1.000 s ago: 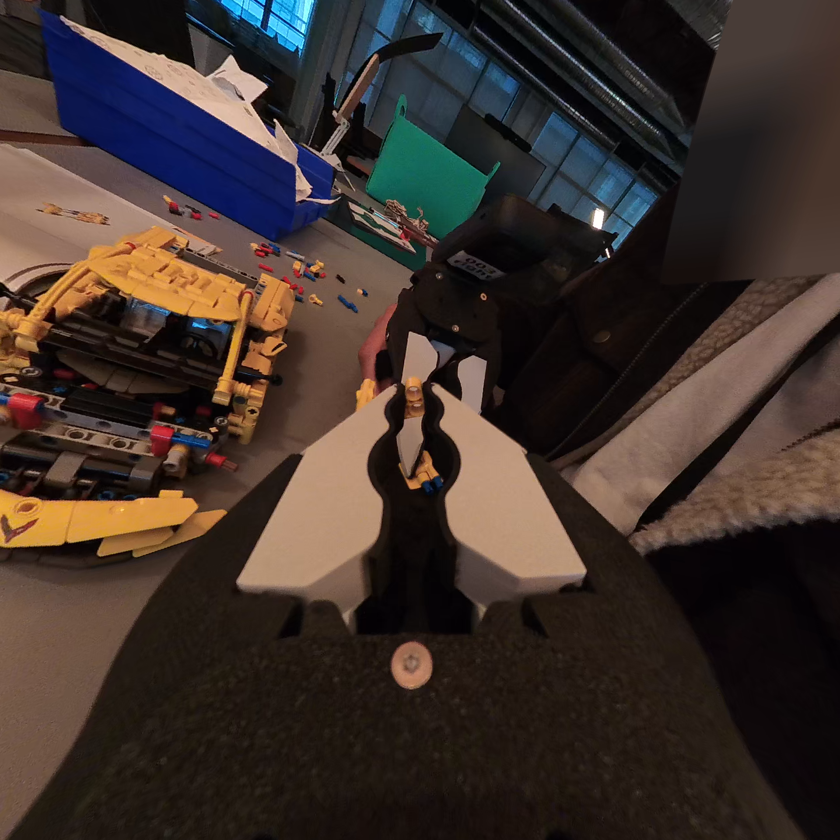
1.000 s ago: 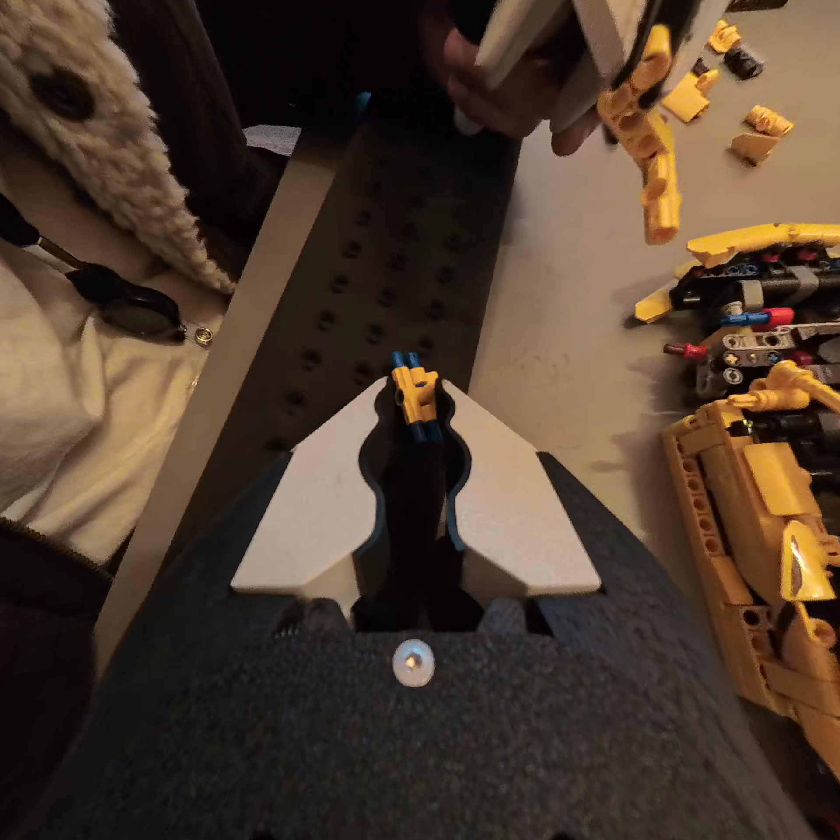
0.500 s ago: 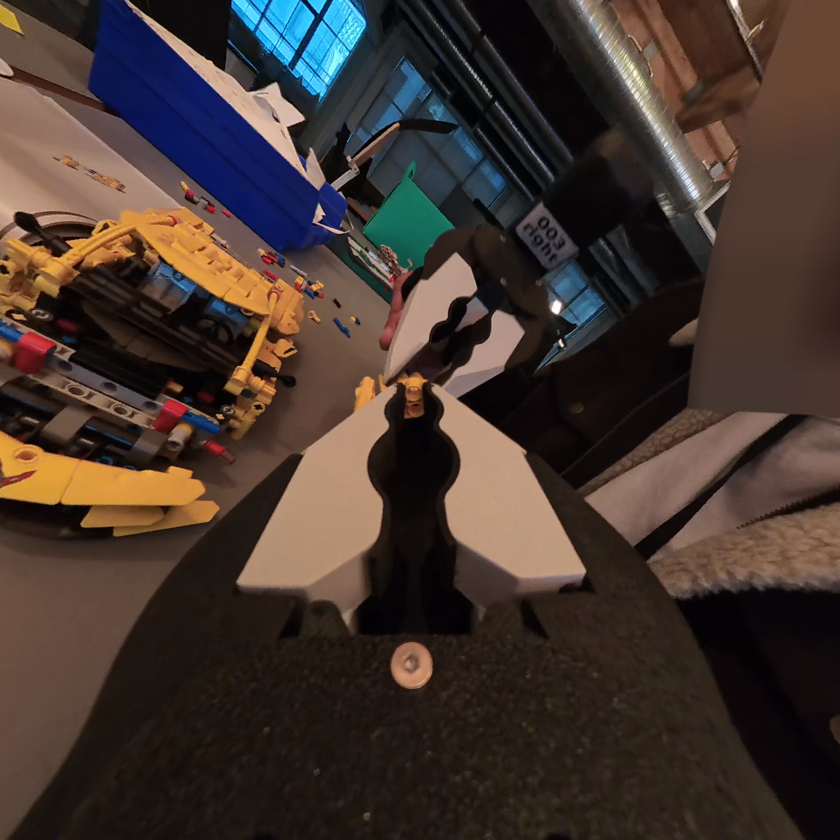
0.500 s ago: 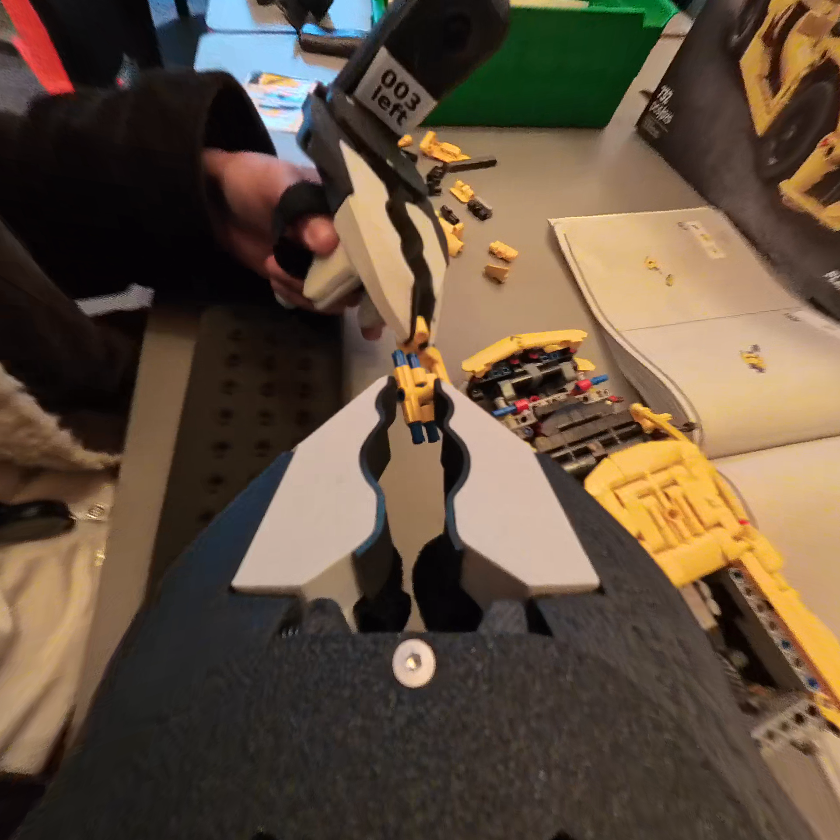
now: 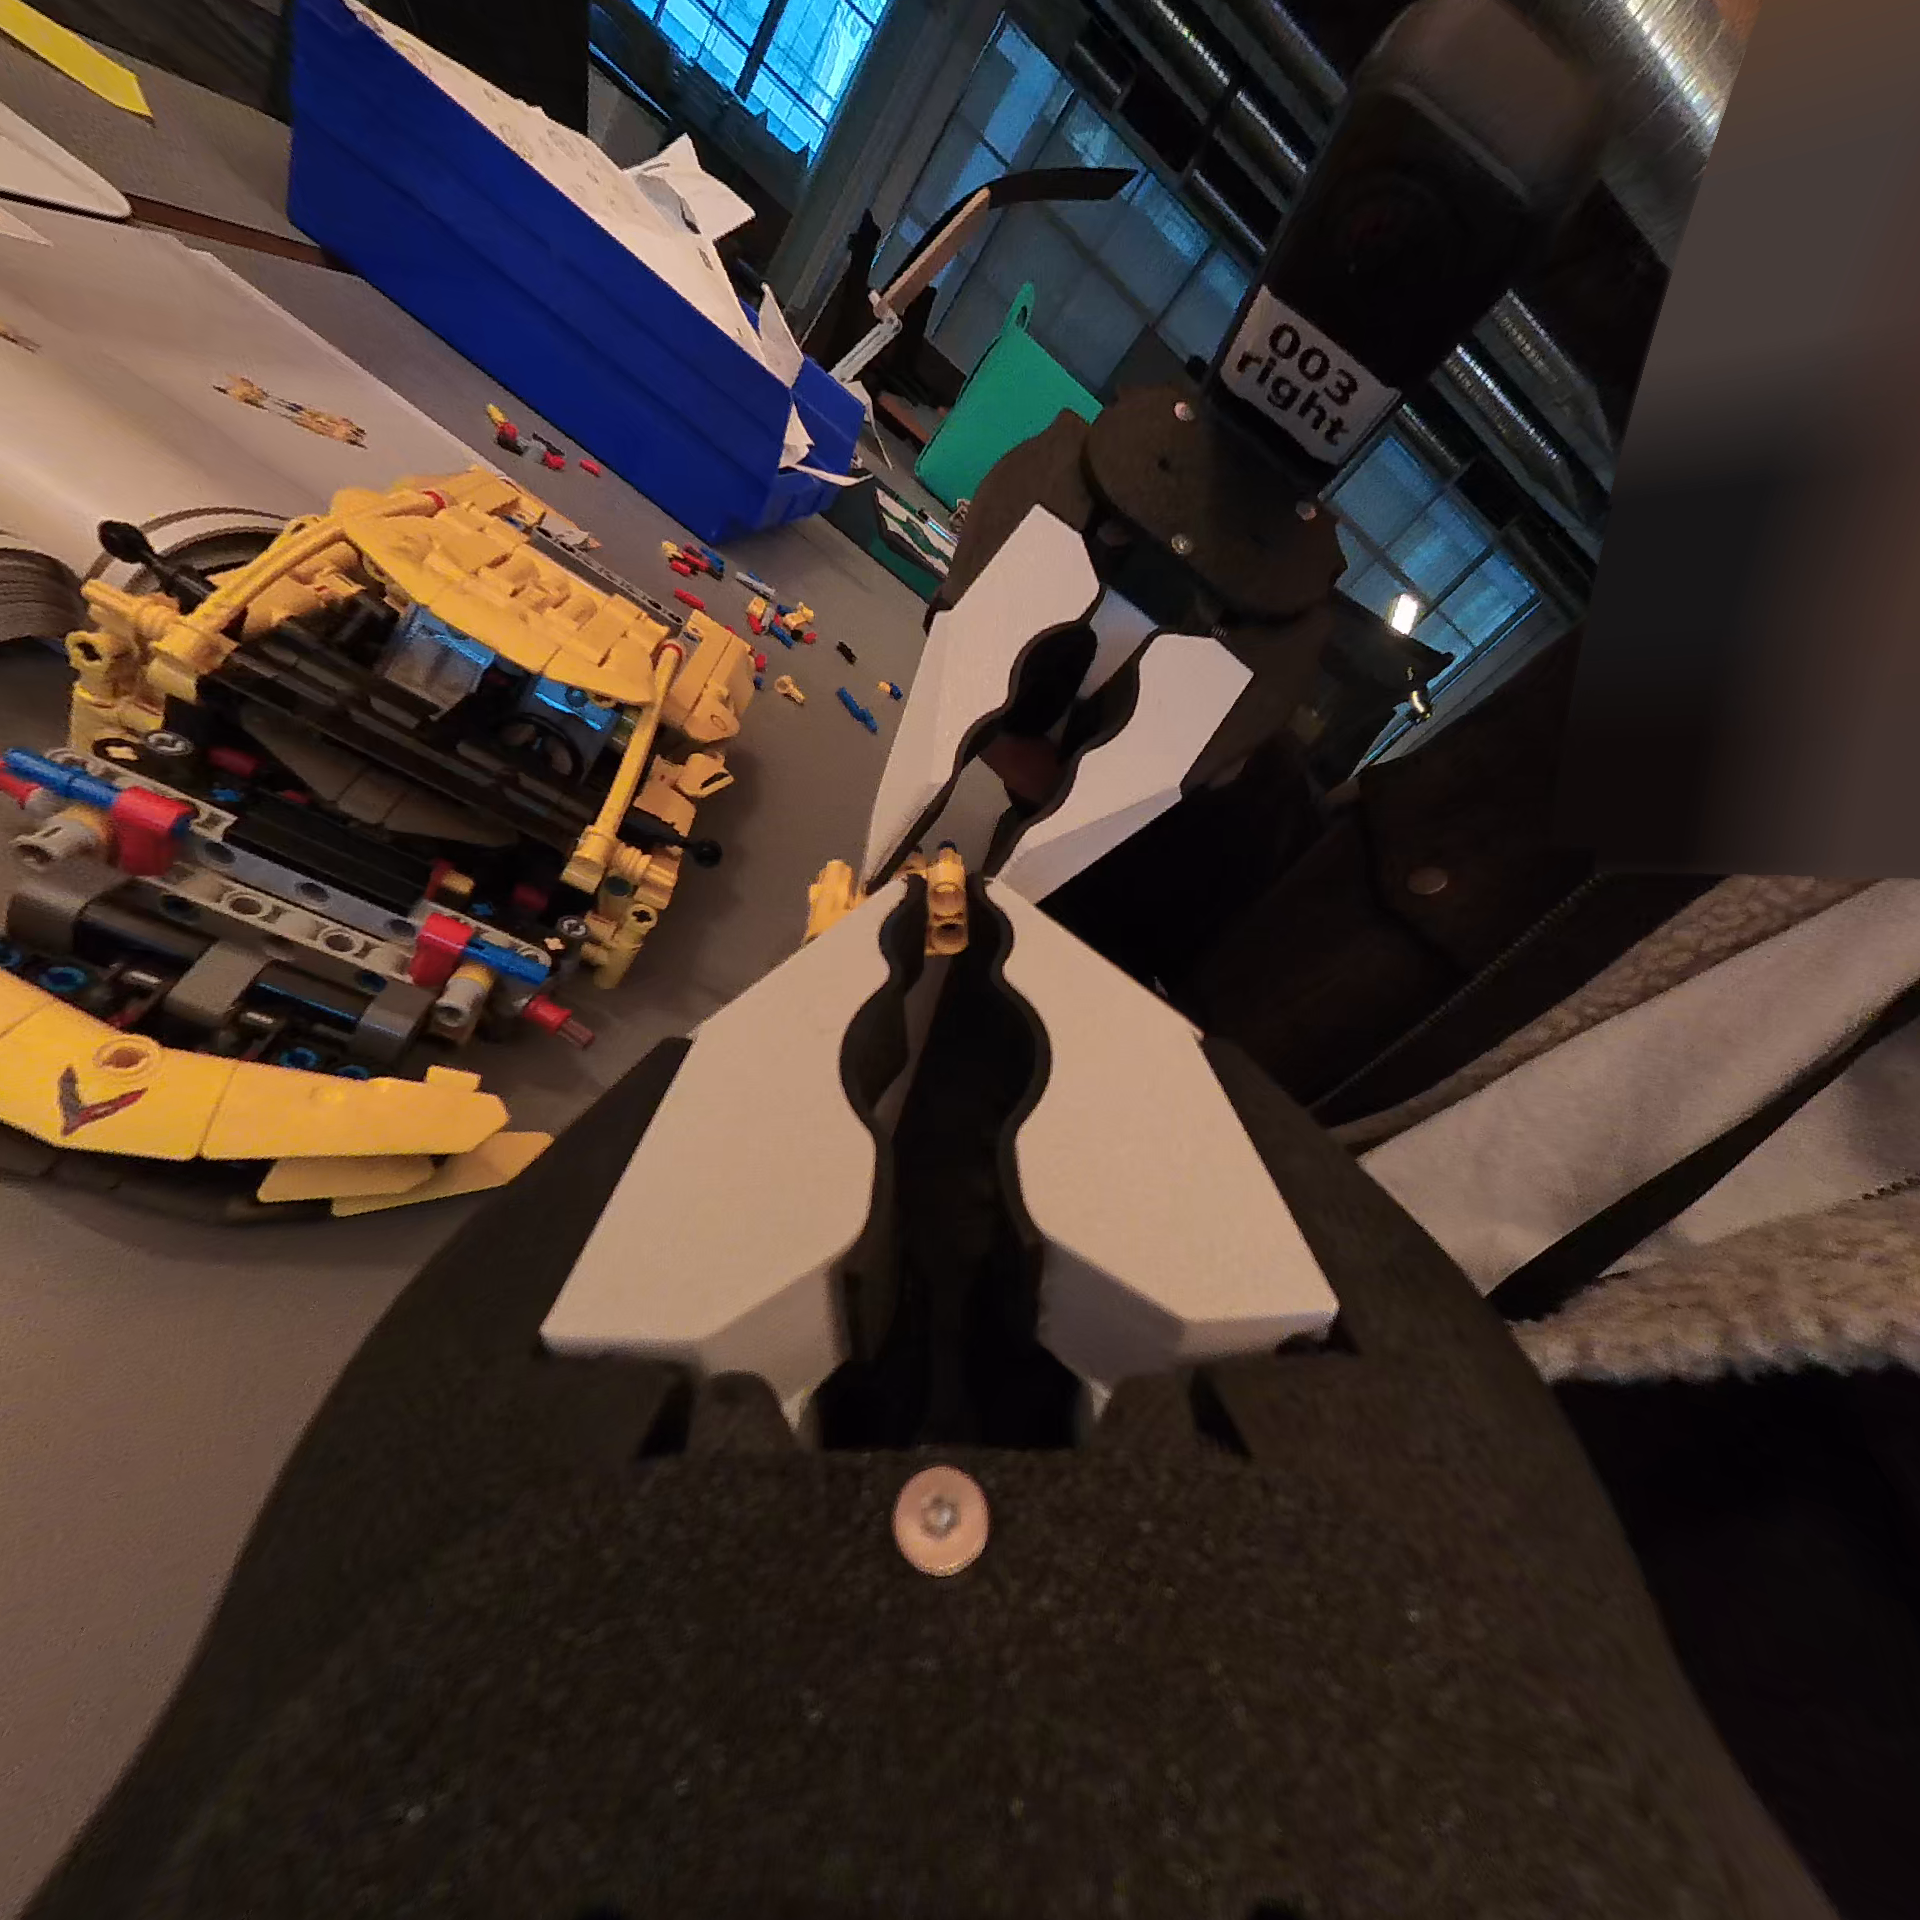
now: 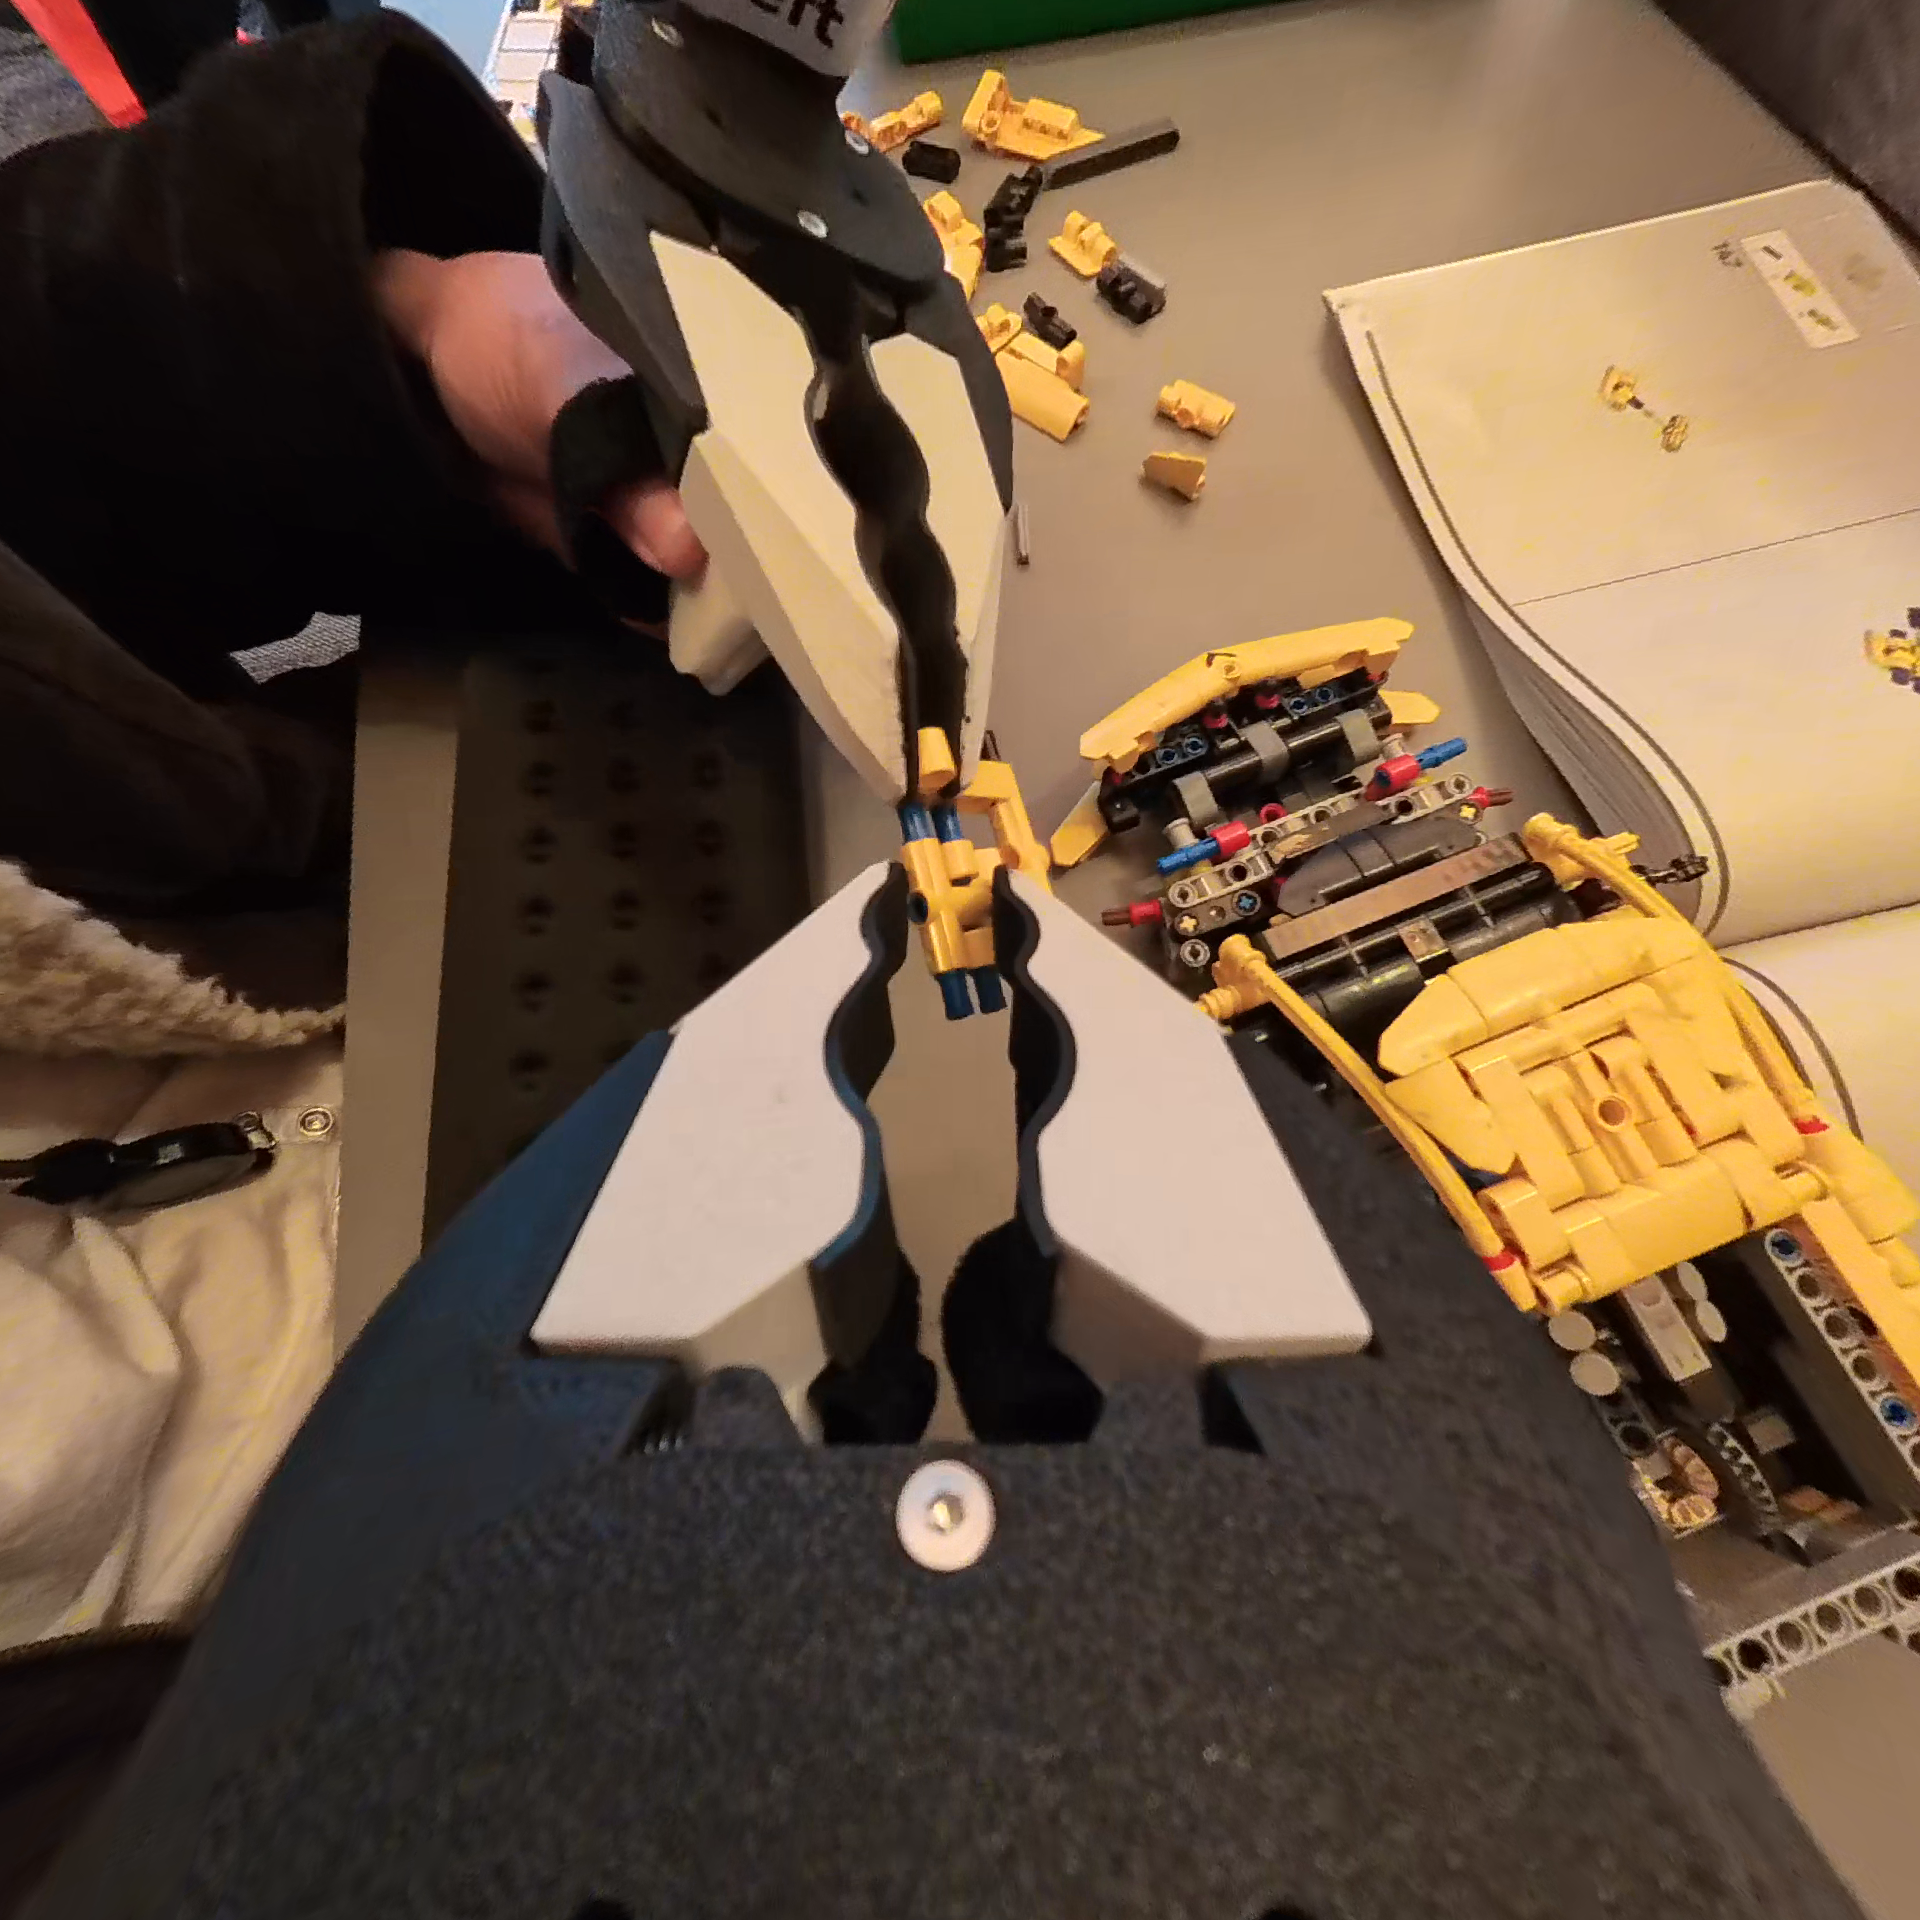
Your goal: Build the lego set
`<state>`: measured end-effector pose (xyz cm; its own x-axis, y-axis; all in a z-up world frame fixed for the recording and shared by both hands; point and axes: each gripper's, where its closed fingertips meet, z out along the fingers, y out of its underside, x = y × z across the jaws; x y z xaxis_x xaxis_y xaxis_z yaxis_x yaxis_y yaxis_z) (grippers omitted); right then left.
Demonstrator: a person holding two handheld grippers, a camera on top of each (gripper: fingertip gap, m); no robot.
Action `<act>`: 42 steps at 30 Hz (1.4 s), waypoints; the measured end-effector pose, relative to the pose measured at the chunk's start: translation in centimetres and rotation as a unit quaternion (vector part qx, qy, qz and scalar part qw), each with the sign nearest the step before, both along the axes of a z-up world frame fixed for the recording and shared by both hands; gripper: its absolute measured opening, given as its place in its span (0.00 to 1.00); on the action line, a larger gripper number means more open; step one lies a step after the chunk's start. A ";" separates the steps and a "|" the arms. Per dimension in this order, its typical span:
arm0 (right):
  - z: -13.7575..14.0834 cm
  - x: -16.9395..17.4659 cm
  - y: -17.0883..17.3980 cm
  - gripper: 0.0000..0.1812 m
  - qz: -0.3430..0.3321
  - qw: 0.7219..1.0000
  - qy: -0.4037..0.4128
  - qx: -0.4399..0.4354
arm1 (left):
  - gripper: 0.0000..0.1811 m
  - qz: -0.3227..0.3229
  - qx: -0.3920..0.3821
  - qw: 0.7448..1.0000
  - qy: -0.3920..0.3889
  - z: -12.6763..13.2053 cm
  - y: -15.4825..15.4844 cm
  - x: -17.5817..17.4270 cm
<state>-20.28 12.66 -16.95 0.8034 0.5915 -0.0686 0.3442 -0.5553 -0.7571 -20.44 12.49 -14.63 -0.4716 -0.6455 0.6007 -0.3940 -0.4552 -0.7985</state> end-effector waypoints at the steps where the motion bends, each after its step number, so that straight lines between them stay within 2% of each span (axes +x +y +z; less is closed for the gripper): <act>1: -0.1 0.0 -0.1 0.08 0.002 1.000 -0.003 -0.004 | 0.04 -0.001 0.004 1.000 0.002 -0.1 -0.1 0.0; 5: -0.2 0.1 0.0 0.08 0.003 1.000 -0.014 -0.009 | 0.04 -0.001 0.001 1.000 0.011 -0.3 -0.1 0.2; 8: -0.3 0.2 0.4 0.08 -0.012 1.000 0.019 -0.018 | 0.04 0.005 -0.031 0.999 0.022 -0.4 0.5 0.4; 11: -1.5 0.7 0.7 0.08 -0.031 0.999 0.011 -0.041 | 0.04 0.014 -0.042 0.997 0.064 -1.6 0.9 1.0; 14: -1.3 0.7 0.8 0.08 -0.049 0.992 0.095 -0.065 | 0.04 0.006 -0.096 0.993 0.073 -1.4 1.2 1.2; 16: -1.8 0.6 0.3 0.08 -0.041 0.984 0.142 -0.099 | 0.04 0.000 -0.073 0.993 0.089 -2.0 0.7 1.3; 18: -2.1 0.4 -0.3 0.08 -0.022 0.983 0.155 -0.096 | 0.04 -0.010 -0.063 0.994 0.093 -2.2 0.1 1.2; 21: -2.7 0.5 -0.9 0.08 -0.010 0.988 0.129 -0.085 | 0.04 -0.027 -0.048 0.992 0.114 -2.9 -0.7 1.2; 25: -1.7 0.3 -0.4 0.06 -0.001 0.994 0.105 -0.036 | 0.04 -0.026 -0.093 0.990 0.105 -2.2 -0.3 1.2; 29: -2.3 0.2 -0.3 0.06 0.007 0.997 0.071 -0.043 | 0.04 -0.023 -0.084 0.989 0.116 -2.6 -0.4 1.3; 32: -1.9 0.0 -0.1 0.05 0.015 0.998 0.066 -0.016 | 0.04 -0.034 -0.119 0.986 0.114 -2.2 -0.3 1.3; 35: -0.8 0.3 0.4 0.05 0.028 0.995 -0.017 0.092 | 0.04 -0.041 -0.180 0.977 0.105 -1.3 0.1 1.5; 37: 0.0 0.3 0.5 0.04 0.026 0.991 -0.032 0.125 | 0.04 -0.047 -0.200 0.974 0.098 -0.9 0.3 1.4; 42: -0.4 0.4 0.2 0.03 0.043 0.987 -0.091 0.129 | 0.04 -0.050 -0.187 0.975 0.110 -1.3 0.0 1.4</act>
